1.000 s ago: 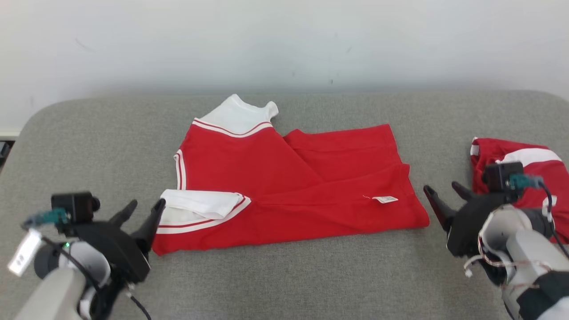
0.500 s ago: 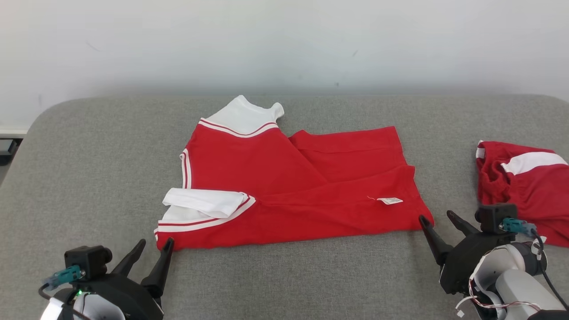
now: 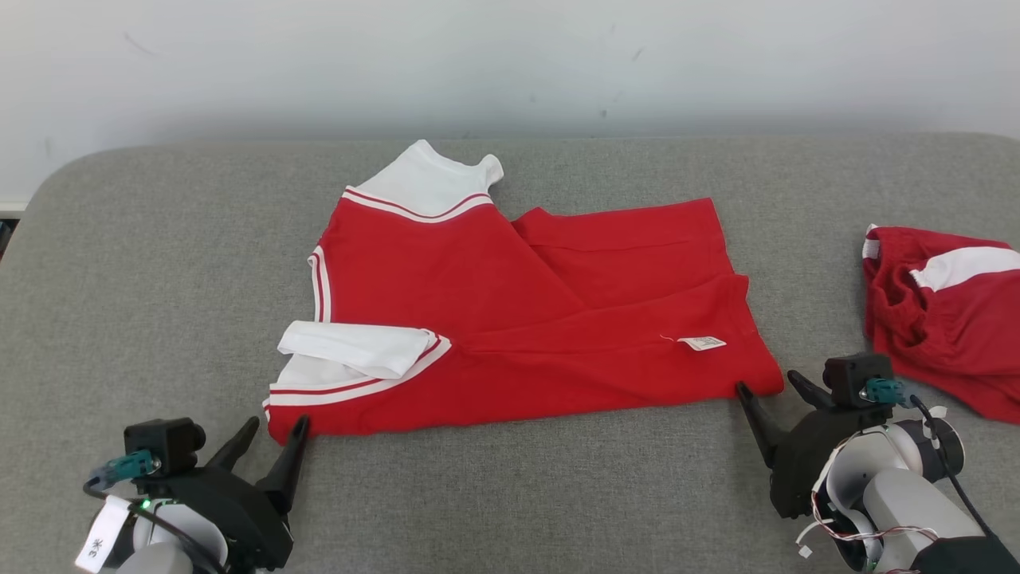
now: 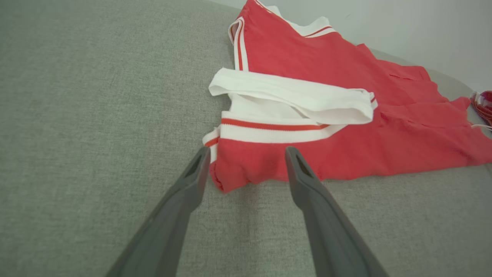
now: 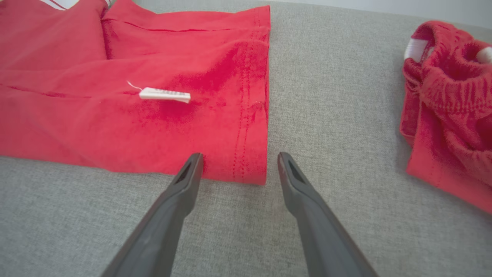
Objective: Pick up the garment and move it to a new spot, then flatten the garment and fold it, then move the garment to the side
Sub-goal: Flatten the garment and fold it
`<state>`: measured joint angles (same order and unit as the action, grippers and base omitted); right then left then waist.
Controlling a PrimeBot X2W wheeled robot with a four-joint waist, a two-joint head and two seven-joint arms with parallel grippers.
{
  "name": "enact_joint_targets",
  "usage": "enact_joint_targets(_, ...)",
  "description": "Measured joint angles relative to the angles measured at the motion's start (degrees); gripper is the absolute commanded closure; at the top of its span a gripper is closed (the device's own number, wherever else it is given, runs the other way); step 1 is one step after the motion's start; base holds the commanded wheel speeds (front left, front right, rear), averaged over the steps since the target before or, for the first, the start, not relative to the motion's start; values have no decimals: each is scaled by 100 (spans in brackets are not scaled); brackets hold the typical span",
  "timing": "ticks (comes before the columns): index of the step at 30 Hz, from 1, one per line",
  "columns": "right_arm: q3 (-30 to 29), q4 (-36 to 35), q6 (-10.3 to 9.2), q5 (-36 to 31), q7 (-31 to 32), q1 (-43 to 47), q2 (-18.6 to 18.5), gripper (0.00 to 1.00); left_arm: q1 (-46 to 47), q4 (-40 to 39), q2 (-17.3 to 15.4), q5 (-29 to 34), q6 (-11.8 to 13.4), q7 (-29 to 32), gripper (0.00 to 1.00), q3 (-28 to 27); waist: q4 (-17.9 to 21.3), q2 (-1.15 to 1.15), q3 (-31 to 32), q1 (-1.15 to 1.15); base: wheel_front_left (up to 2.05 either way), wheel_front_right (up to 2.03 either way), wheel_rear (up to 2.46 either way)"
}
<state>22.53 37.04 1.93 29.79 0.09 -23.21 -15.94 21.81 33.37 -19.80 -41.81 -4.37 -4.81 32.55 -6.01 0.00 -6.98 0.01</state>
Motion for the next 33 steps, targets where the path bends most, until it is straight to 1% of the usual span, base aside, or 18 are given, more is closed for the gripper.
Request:
enact_joint_targets(8, 86, 275, -49, -25, 42, -122, 129, 0, 160, 522, 96, -22, -76, 164, 0, 107, -8, 0, -89, 0, 0, 0, 0)
enact_joint_targets(12, 140, 421, -69, -74, 49, -218, 192, 0, 232, 793, 194, -197, -130, 337, 0, 160, -5, 0, -113, 0, 0, 0, 0)
enact_joint_targets(13, 151, 459, -75, -74, 78, -240, 211, 9, 233, 846, 215, -210, -155, 354, 0, 165, -4, 0, -118, 0, 0, 0, 0)
enact_joint_targets(14, 166, 514, -75, -75, 96, -264, 235, 87, 244, 891, 231, -257, -176, 386, 28, 148, -4, 0, -123, 0, 0, 0, 0)
enact_joint_targets(15, 174, 544, -74, -75, 96, -283, 252, 100, 271, 940, 256, -331, -179, 399, 80, 127, -3, 0, -128, 0, 0, 0, 0)
enact_joint_targets(16, 179, 563, -74, -75, 94, -309, 263, 100, 315, 1000, 291, -378, -179, 407, 100, 113, -3, 0, -132, 0, 0, 0, 0)
enact_joint_targets(25, 181, 800, -3, -75, 33, -369, 285, 100, 461, 1250, 363, -380, -270, 476, 100, 211, -17, 0, -64, 0, 0, 0, 0)
enact_joint_targets(33, 165, 929, 71, -70, -122, -363, 298, 100, 456, 1328, 328, -292, -271, 265, 100, 360, -13, 0, 87, 0, 0, 0, 0)
